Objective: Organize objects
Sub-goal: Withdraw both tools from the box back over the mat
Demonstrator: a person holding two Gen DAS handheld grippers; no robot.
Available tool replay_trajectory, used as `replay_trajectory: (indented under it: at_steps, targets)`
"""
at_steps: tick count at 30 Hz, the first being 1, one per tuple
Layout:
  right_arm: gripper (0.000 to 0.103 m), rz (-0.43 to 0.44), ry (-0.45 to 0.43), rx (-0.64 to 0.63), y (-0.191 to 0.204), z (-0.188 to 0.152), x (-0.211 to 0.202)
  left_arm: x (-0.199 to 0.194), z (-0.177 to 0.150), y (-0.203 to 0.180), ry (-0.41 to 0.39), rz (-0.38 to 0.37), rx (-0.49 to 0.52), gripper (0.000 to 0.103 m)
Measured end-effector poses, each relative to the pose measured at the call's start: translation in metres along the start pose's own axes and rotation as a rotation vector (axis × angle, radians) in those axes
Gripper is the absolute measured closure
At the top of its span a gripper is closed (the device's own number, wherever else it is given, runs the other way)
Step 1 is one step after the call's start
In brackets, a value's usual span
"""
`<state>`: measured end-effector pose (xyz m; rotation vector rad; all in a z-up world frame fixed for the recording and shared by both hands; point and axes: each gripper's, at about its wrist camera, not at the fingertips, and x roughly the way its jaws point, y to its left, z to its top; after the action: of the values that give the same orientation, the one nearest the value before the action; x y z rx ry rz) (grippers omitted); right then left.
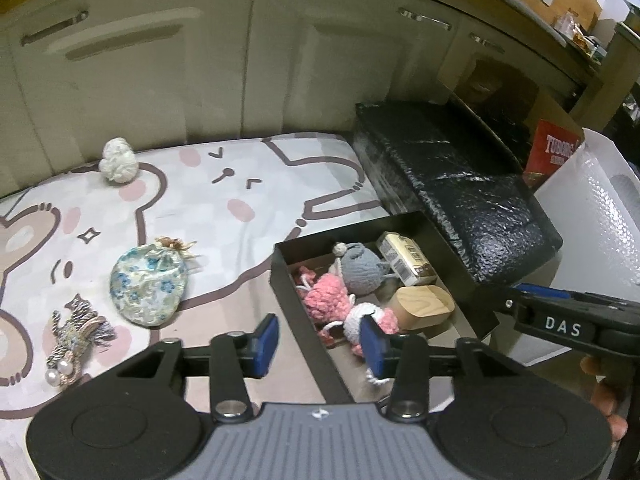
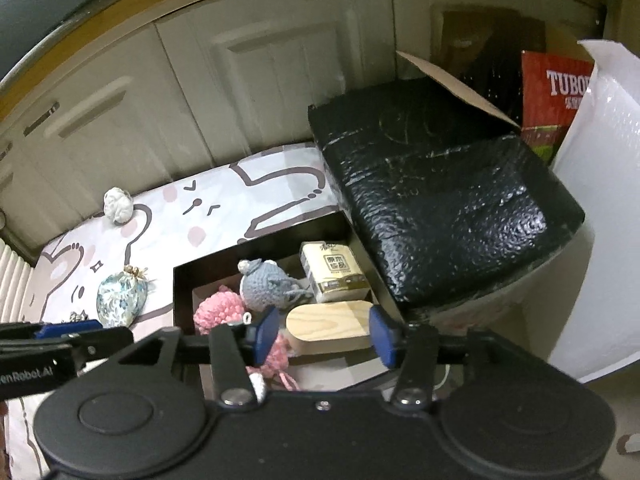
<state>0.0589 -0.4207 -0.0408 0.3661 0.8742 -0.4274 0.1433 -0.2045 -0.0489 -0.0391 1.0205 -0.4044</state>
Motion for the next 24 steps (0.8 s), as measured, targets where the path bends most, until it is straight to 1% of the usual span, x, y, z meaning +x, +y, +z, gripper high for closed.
replay_trajectory:
  at_steps: [1,3,4,6,8,9,11,12,13,15,16,18,24]
  targets:
    - [0.045,0.000,-0.003,-0.007,0.001,0.000,-0.001,-0.001,-0.001,0.002,-0.002,0.005,-0.005,0.047]
    - [0.039,-0.004,-0.011,-0.021,0.004,-0.001,-0.004,-0.004,-0.003,0.005,-0.007,0.014,-0.017,0.037]
    - [0.036,-0.007,-0.016,-0.030,0.006,-0.001,-0.005,-0.005,-0.004,0.007,-0.011,0.021,-0.024,0.035]
    - [0.032,-0.014,-0.023,-0.037,0.008,-0.002,-0.008,-0.008,-0.005,0.009,-0.023,0.031,-0.035,0.024]
    - [0.028,-0.020,-0.028,-0.041,0.009,-0.003,-0.010,-0.012,-0.007,0.011,-0.033,0.043,-0.041,0.018]
    - [0.027,-0.023,-0.030,-0.041,0.010,-0.004,-0.011,-0.013,-0.007,0.012,-0.035,0.049,-0.041,0.014]
    - [0.020,-0.029,-0.033,-0.043,0.010,-0.005,-0.013,-0.015,-0.009,0.014,-0.041,0.063,-0.041,0.010]
    - [0.019,-0.031,-0.033,-0.046,0.011,-0.005,-0.013,-0.017,-0.009,0.016,-0.046,0.069,-0.043,0.008]
    - [0.017,-0.033,-0.035,-0.047,0.012,-0.006,-0.014,-0.018,-0.010,0.018,-0.051,0.075,-0.047,0.007]
    - [0.008,-0.036,-0.040,-0.046,0.013,-0.007,-0.016,-0.019,-0.012,0.021,-0.052,0.085,-0.049,0.004]
    - [0.001,-0.036,-0.046,-0.048,0.014,-0.008,-0.017,-0.020,-0.012,0.022,-0.052,0.090,-0.049,0.004]
    - [0.001,-0.039,-0.054,-0.063,0.017,-0.009,-0.019,-0.021,-0.013,0.024,-0.059,0.101,-0.050,0.000]
    - [0.000,-0.067,-0.065,-0.079,0.023,-0.008,-0.024,-0.026,-0.015,0.031,-0.064,0.112,-0.055,0.000]
